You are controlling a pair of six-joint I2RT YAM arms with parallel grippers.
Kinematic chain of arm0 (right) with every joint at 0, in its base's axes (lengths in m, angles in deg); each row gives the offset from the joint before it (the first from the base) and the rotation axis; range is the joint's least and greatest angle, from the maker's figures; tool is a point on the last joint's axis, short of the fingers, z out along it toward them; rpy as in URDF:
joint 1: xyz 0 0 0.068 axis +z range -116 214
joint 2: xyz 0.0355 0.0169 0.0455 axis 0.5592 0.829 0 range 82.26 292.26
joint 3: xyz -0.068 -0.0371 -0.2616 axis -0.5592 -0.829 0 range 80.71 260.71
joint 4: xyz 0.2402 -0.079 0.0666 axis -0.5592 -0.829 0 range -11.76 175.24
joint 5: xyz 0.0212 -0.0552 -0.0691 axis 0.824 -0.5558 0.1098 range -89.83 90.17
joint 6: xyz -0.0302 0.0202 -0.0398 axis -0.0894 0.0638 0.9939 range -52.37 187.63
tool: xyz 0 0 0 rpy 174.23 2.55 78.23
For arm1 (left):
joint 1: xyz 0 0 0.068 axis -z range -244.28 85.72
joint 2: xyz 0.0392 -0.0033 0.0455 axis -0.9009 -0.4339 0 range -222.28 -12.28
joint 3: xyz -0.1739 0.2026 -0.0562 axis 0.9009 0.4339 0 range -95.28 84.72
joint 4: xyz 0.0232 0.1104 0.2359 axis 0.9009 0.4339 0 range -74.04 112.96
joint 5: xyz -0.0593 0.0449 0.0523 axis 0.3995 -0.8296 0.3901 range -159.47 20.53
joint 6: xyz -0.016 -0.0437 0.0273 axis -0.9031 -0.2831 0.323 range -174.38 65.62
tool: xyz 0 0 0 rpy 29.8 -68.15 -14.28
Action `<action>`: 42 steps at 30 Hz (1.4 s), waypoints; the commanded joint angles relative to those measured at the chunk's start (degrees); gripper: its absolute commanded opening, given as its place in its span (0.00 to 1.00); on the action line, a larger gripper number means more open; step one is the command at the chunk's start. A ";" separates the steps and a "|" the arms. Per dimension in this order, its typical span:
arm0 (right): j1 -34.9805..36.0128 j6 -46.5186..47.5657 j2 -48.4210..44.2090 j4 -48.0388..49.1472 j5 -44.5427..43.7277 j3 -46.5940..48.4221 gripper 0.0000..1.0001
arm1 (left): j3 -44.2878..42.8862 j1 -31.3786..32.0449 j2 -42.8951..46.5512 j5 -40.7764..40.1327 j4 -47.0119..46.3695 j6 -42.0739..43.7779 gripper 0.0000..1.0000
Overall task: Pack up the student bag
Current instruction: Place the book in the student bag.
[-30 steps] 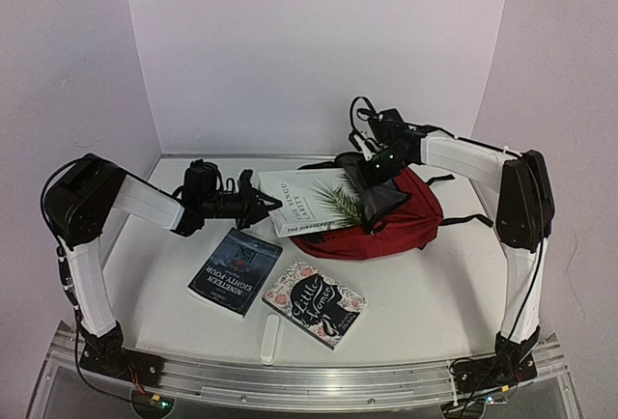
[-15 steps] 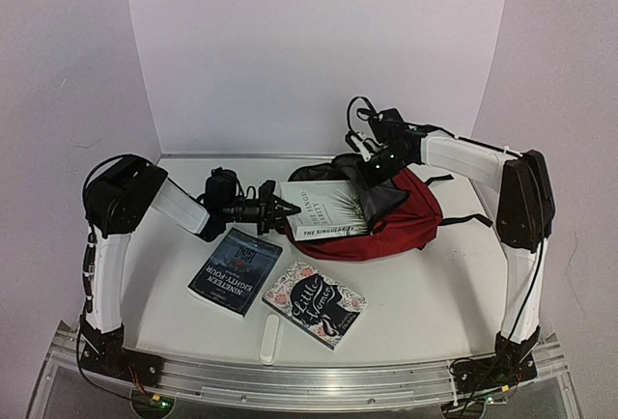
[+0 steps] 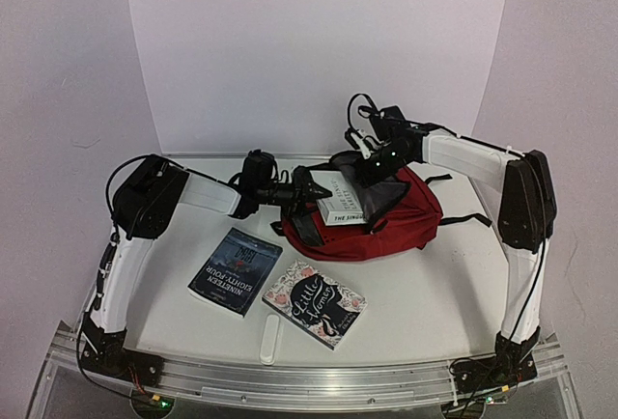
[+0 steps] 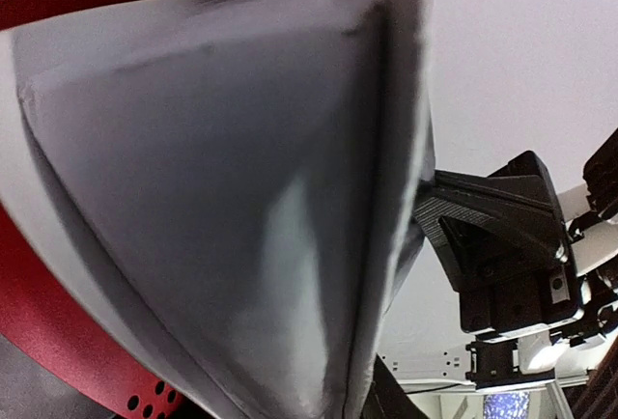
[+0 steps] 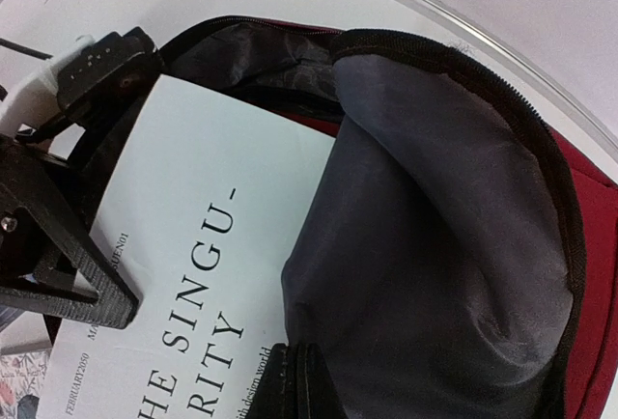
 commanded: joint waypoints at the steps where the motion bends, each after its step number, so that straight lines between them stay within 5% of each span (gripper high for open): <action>1: 0.13 -1.41 -3.00 1.50 1.71 3.24 0.00 | 0.16 0.41 4.11 -6.04 6.64 5.61 0.43; 10: -0.81 -2.10 -3.21 1.50 0.53 2.07 0.00 | 4.97 0.52 14.20 -18.15 23.60 13.73 0.65; 17: -0.83 -2.53 -3.30 1.46 1.20 1.85 0.00 | 2.53 0.94 12.79 -18.83 29.58 14.49 0.70; 21: -0.83 -2.69 -3.52 1.47 2.01 1.62 0.00 | 2.91 1.27 13.10 -18.89 30.25 15.06 0.83; 33: -0.79 -2.63 -3.61 1.45 2.65 1.24 0.00 | 0.72 4.35 16.70 -28.39 43.52 18.19 0.89; 39: -0.83 -2.54 -3.56 1.48 2.75 1.06 0.00 | 0.14 4.49 17.36 -33.40 48.73 19.09 0.82; 42: -0.79 -2.62 -3.59 1.44 2.97 1.07 0.00 | 0.25 4.63 16.88 -32.13 47.30 19.46 0.70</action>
